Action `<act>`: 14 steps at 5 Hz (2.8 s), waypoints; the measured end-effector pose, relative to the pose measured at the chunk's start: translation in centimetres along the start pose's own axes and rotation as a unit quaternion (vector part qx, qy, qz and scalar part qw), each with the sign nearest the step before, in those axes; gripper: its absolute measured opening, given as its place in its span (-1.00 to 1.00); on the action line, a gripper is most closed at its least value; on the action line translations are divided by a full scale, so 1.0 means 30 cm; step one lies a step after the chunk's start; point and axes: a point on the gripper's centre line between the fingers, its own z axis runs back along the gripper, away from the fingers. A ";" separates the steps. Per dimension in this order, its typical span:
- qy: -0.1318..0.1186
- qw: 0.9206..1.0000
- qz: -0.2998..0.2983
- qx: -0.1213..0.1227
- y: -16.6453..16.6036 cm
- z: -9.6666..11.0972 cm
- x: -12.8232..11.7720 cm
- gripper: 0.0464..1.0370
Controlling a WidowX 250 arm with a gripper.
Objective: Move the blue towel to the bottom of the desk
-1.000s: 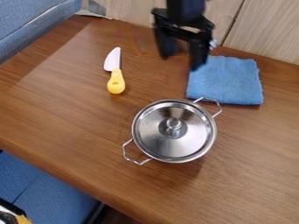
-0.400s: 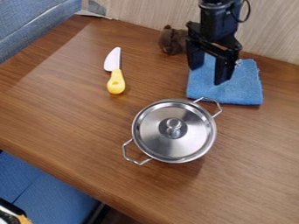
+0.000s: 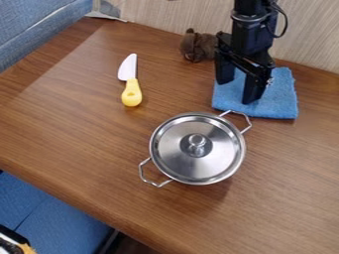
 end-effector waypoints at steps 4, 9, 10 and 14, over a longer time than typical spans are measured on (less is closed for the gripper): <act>0.012 0.998 0.038 0.040 0.073 -0.002 -0.151 0.92; 0.036 0.984 0.162 0.063 0.121 0.023 -0.480 0.92; 0.043 0.980 0.182 0.065 0.116 0.028 -0.552 0.92; 0.087 0.964 0.241 0.073 0.087 0.079 -0.776 0.92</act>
